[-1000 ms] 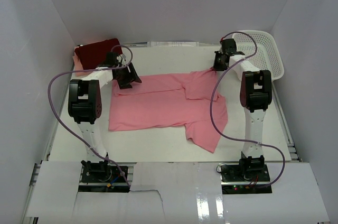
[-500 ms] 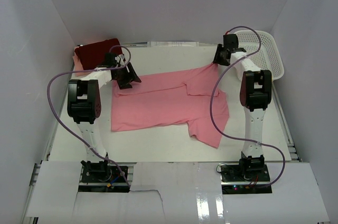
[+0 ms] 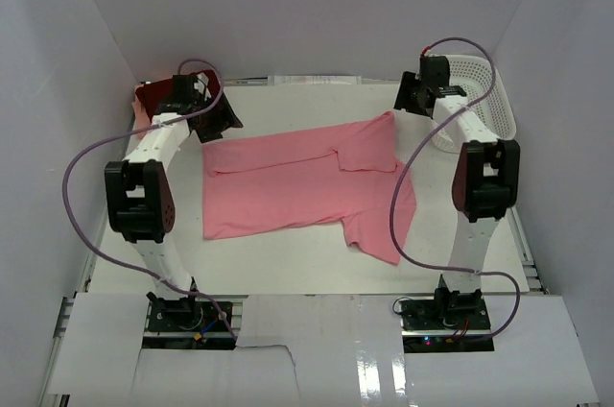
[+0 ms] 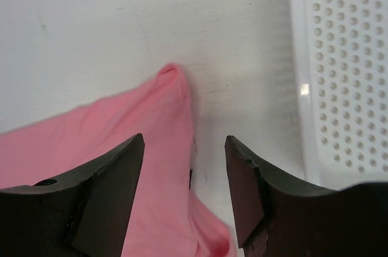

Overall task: Fold and stack the t-shirts
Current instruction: Fold the flattened tshirt in 1/3 of the way, then grap the side of the flattened tshirt closest away from the robot with both arms

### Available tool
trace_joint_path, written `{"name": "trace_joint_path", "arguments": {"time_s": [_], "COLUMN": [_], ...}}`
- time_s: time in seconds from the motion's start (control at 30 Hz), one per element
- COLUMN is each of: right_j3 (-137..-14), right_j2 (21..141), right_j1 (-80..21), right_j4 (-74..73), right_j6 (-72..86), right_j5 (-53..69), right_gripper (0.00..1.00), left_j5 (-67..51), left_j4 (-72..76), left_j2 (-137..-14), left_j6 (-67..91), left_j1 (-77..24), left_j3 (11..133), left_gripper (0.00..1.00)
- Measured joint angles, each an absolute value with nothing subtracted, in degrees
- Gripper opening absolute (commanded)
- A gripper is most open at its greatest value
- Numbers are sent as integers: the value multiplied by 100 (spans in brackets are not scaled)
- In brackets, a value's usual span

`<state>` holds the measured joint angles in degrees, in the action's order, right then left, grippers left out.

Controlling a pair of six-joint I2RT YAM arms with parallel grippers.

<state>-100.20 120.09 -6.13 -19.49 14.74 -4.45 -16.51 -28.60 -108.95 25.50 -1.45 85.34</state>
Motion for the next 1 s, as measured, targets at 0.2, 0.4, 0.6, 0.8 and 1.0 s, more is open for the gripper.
{"name": "trace_joint_path", "arguments": {"time_s": [0.2, 0.4, 0.6, 0.8, 1.0], "right_j3": [-8224, -6233, -4333, -3844, -3470], "right_j2": [9452, 7531, 6604, 5712, 5592], "right_j1": [-659, -1072, -1365, -2018, -2497], "right_j4": [-1723, -1935, -2707, -3428, -3535], "right_j6": [1516, 1651, 1894, 2078, 2475], "right_j5": [-375, -117, 473, 574, 642], "right_gripper": [62, 62, 60, 58, 54], "left_j5": [-1245, -1079, -1009, -1264, -1284], "left_j4": [-2882, -2829, -3319, -3420, -3618], "left_j2": [-9074, -7008, -5802, -4510, -4521], "left_j6": [2486, 2812, 3629, 4471, 4873], "left_j1": [-32, 316, 325, 327, 327], "left_j3": [8237, 6036, 4139, 3588, 3306], "left_gripper": [78, 79, 79, 81, 95]}}
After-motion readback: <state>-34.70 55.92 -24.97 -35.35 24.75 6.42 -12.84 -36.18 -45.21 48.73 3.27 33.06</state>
